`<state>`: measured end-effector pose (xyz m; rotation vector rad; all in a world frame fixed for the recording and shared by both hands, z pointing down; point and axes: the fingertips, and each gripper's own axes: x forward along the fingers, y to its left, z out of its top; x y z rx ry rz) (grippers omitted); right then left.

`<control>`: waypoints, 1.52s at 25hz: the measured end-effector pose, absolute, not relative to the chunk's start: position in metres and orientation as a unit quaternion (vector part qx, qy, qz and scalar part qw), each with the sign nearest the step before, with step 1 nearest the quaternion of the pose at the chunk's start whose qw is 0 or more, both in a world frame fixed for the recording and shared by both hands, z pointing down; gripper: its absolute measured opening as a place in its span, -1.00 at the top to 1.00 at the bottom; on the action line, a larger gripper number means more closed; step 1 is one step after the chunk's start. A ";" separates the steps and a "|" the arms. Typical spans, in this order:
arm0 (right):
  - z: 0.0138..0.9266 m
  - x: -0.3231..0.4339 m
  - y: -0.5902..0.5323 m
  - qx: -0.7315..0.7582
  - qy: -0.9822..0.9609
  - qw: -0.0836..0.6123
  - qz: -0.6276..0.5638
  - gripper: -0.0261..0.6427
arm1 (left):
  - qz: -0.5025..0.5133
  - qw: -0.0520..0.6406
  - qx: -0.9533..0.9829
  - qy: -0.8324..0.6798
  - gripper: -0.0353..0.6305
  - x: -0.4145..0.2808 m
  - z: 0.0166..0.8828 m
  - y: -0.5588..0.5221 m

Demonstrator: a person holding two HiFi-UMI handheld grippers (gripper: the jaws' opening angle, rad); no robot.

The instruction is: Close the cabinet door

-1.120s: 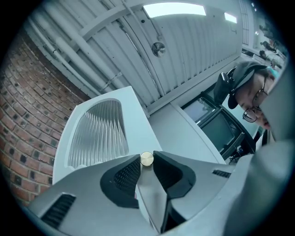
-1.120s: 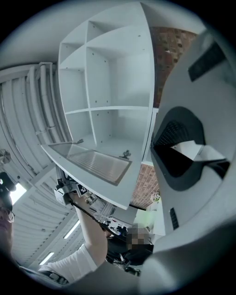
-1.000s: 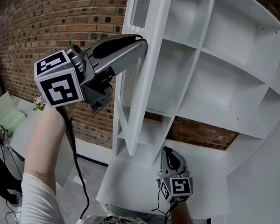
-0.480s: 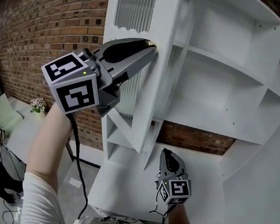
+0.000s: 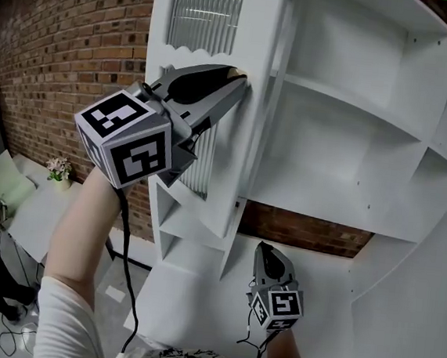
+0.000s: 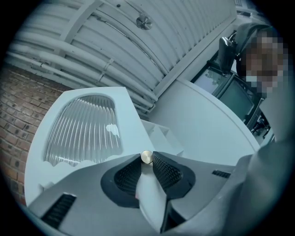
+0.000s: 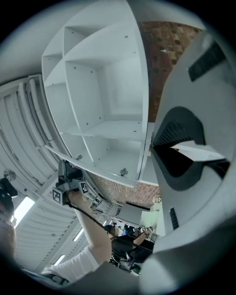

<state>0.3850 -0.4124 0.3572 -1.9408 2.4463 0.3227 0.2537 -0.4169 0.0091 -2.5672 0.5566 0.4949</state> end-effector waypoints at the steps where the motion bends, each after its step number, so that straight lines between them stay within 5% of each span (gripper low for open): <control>1: 0.357 0.389 -0.415 -0.617 0.781 0.001 0.102 0.90 | 0.178 0.235 -0.932 0.210 0.61 0.258 0.009 -0.419; 38: 0.391 0.457 -0.493 -0.564 0.823 -0.004 0.066 0.90 | 0.154 0.288 -0.884 0.333 0.60 0.337 0.012 -0.523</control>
